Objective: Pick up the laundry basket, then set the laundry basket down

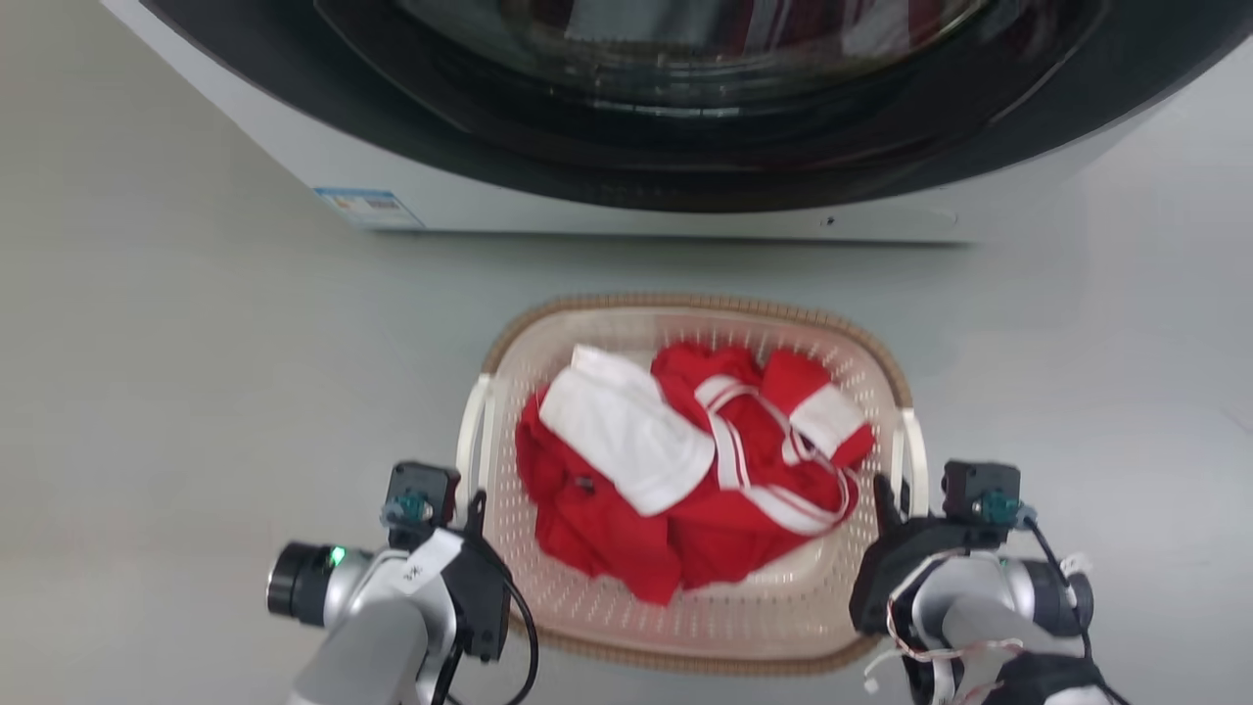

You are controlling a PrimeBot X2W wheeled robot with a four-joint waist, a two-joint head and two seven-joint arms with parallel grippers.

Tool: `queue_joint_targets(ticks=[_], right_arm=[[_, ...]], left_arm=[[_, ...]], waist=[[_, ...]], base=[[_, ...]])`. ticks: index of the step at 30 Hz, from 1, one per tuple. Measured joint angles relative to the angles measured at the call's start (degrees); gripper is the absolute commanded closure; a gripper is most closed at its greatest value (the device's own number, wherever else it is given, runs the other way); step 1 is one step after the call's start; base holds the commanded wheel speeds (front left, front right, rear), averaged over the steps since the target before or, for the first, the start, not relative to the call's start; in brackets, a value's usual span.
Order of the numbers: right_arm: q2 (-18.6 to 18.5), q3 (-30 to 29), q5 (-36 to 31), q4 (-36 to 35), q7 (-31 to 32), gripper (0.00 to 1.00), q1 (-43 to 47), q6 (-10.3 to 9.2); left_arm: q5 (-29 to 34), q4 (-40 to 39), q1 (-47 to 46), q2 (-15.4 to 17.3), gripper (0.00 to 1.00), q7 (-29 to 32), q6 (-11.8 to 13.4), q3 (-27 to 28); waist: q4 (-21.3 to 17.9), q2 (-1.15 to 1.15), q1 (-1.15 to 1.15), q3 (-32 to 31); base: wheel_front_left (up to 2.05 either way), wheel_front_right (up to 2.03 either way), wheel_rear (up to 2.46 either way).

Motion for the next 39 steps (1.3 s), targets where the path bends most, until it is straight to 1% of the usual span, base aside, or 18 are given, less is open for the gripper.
queue_joint_targets(ticks=[1,3,5,7,9,19,22,23,26,29,33,39], right_arm=[[0.03,0.48,0.78,0.04,0.35,1.00,0.73,0.00],[0.25,3.10,3.58,0.18,2.72,1.00,4.19,0.00],[0.33,4.09,4.87,0.19,3.63,1.00,5.44,0.00],[0.36,5.11,5.84,0.15,4.57,1.00,6.62,0.00],[0.41,6.06,6.75,0.09,5.56,1.00,7.59,0.00],[0.42,10.74,11.45,-0.68,9.25,1.00,12.42,-0.08],[0.40,12.07,12.79,-0.92,10.14,1.00,13.68,-0.10],[0.40,12.07,12.79,-0.92,10.14,1.00,13.68,-0.10],[0.34,14.32,13.79,-1.53,11.28,1.00,15.21,-0.34],[0.35,15.96,13.92,-1.63,12.24,1.00,15.83,-0.35],[0.34,16.94,15.88,-1.65,12.81,1.00,16.90,-0.48],[0.34,17.64,17.35,-1.63,13.23,1.00,16.90,-0.49]], left_arm=[[-0.12,0.19,0.75,0.01,1.00,0.22,-0.02,-0.25],[-1.05,1.44,4.26,-0.02,1.00,1.81,-0.49,-1.23],[-1.66,1.80,5.53,-0.02,1.00,2.36,-0.53,-1.41],[-2.64,2.24,6.70,-0.03,1.00,2.93,-0.57,-1.59],[-2.89,2.82,7.90,-0.04,1.00,3.48,-0.99,-1.79],[-4.12,3.80,13.33,0.02,1.00,5.82,-1.10,-3.02],[-4.61,4.09,14.83,0.10,1.00,6.13,-1.48,-3.22],[-4.61,4.09,14.83,0.10,1.00,6.13,-1.48,-3.22],[-4.69,4.82,17.01,0.12,1.00,6.64,-1.49,-3.53],[-5.91,5.08,18.42,0.31,1.00,7.05,-1.52,-3.63],[-6.06,5.35,18.89,0.32,1.00,7.57,-1.55,-3.92],[-6.12,5.50,18.90,0.32,1.00,7.86,-1.55,-4.35]], waist=[[-0.09,0.00,0.00,-0.78],[-0.55,0.00,0.00,-4.77],[-0.73,0.00,0.00,-6.38],[-0.93,0.00,0.00,-8.05],[-1.13,0.00,-0.01,-9.72],[-2.05,0.00,-0.01,-18.13],[-2.30,0.00,-0.01,-20.64],[-2.30,0.00,-0.01,-20.64],[-2.63,0.00,-0.01,-23.84],[-2.93,0.00,-0.01,-26.00],[-3.48,0.00,-0.01,-28.75],[-4.15,0.00,0.00,-30.00]], base=[[0.00,0.00,0.00],[0.00,0.00,0.00],[0.00,0.00,0.00],[0.00,0.00,0.00],[0.00,0.00,0.00],[0.00,0.00,0.00],[0.00,0.00,0.00],[0.00,0.00,0.00],[0.00,0.00,0.00],[0.00,0.00,0.00],[0.00,0.00,0.00],[0.00,0.00,0.00]])
